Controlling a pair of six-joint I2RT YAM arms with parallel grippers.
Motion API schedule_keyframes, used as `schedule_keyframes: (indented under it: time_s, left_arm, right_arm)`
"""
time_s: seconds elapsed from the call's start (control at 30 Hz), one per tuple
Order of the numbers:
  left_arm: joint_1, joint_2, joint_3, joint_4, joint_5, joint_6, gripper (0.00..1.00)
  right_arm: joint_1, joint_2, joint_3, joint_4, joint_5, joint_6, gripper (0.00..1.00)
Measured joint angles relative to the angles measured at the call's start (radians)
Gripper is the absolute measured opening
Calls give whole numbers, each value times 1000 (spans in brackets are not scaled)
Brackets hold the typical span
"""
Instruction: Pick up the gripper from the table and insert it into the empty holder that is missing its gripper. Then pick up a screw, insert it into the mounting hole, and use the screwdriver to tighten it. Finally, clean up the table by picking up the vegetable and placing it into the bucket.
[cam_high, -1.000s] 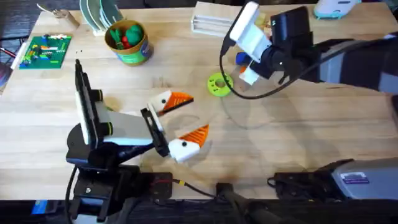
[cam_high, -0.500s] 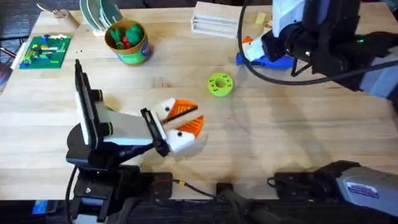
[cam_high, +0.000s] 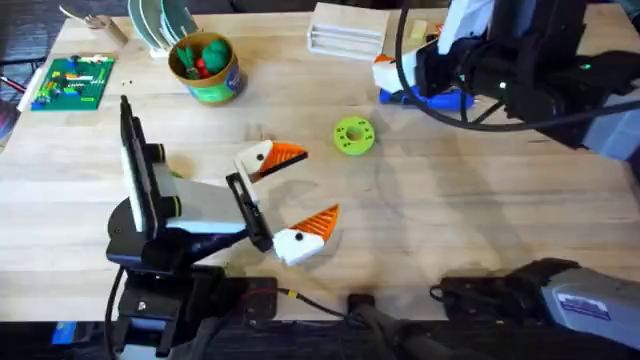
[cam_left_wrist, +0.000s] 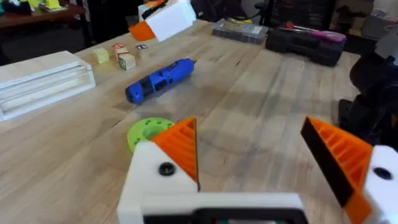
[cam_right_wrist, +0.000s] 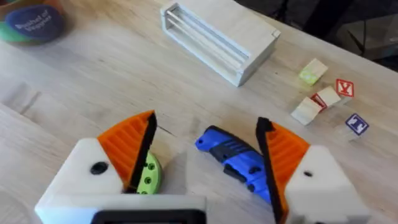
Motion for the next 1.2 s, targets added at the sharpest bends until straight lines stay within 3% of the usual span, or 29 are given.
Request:
schedule_keyframes:
  time_s: [0.1, 0.23, 0.43, 0.67, 0.87, 1.07, 1.2]
  left_arm:
    - [0, 0, 0, 4, -24, -10, 992]
    - [0, 0, 10, -8, -111, -90, 992]
    - [0, 0, 126, -232, -278, -166, 992]
    - [0, 64, 432, -550, -549, -196, 993]
    - [0, 262, 714, -760, -746, -169, 993]
    - [0, 497, 964, -998, -895, -157, 992]
    - [0, 640, 1060, -1048, -949, -153, 993]
  right_arm:
    - [1, 0, 0, 0, -29, 7, 991]
    - [1, 0, 0, 1, -45, 10, 991]
    - [1, 0, 0, 10, -57, 15, 992]
    - [1, 0, 0, 32, -59, 15, 992]
    - [1, 0, 0, 38, -59, 15, 993]
    - [1, 0, 0, 37, -59, 15, 991]
    - [1, 0, 0, 37, -59, 15, 992]
